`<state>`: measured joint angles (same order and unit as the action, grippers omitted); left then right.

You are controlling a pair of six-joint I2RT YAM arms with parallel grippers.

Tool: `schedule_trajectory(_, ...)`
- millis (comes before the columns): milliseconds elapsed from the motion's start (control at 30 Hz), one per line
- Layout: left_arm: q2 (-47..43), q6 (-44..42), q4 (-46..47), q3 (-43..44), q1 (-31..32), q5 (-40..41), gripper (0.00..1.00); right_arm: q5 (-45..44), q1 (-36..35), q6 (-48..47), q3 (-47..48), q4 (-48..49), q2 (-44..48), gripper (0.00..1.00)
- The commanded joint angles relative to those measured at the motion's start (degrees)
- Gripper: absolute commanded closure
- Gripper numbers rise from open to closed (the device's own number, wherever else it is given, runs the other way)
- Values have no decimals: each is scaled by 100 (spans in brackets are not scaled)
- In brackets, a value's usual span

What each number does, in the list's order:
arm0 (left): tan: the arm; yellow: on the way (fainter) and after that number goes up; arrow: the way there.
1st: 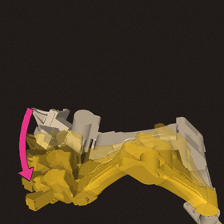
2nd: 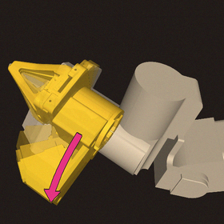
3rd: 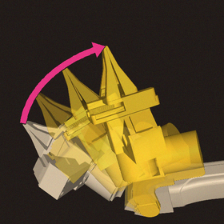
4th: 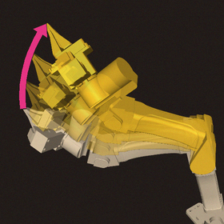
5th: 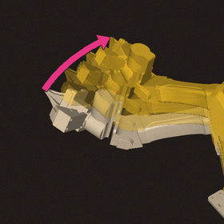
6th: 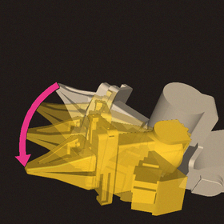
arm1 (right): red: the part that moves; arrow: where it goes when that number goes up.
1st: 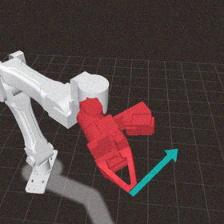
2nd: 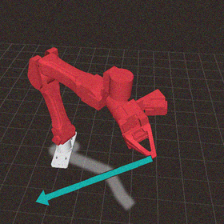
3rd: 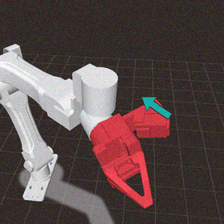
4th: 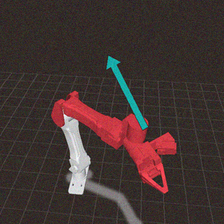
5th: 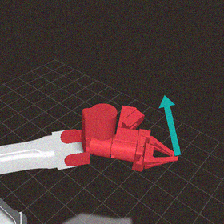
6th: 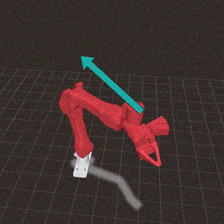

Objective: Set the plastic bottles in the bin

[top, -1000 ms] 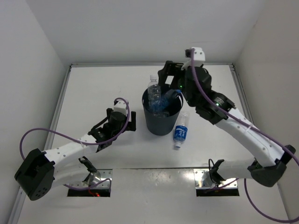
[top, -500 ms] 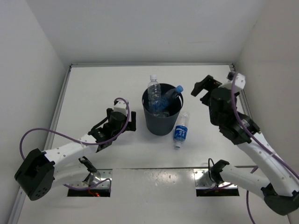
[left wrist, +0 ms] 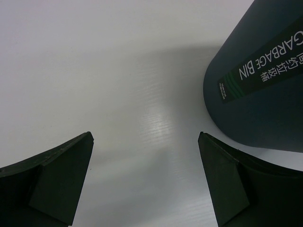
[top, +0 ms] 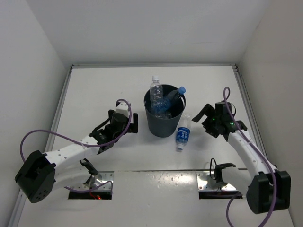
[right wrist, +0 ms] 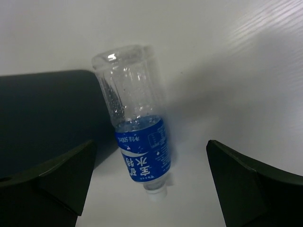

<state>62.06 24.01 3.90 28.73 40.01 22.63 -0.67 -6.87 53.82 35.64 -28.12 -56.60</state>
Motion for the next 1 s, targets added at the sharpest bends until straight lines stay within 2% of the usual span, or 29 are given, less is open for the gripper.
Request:
schedule_trajectory(0, 8, -28, 155, 36, -46, -40, 0, 1147, -50, -161, -118, 868, -421, 1)
schedule_trajectory(233, 8, -28, 155, 36, -46, -40, 0, 1350, -499, 66, -514, 1967, -1563, 1)
schedule_trajectory(433, 8, -28, 155, -16, -46, -40, 0, 1297, -447, 67, -330, 1907, -2503, 1)
schedule_trajectory(600, 8, -28, 208, -17, -46, 13, 0, 1665, 62, -56, -215, 1775, -3076, 19)
schedule_trajectory(767, 8, -80, 208, -17, -46, 66, 0, 1781, 352, -231, -92, 1477, -3208, 36)
schedule_trajectory(833, 8, -81, 208, -17, -46, 119, 0, 1562, 484, -293, 39, 1179, -2919, 43)
schedule_trajectory(967, 8, -81, 208, -17, -46, 119, 0, 1062, 739, -495, 461, 625, -2147, 46)
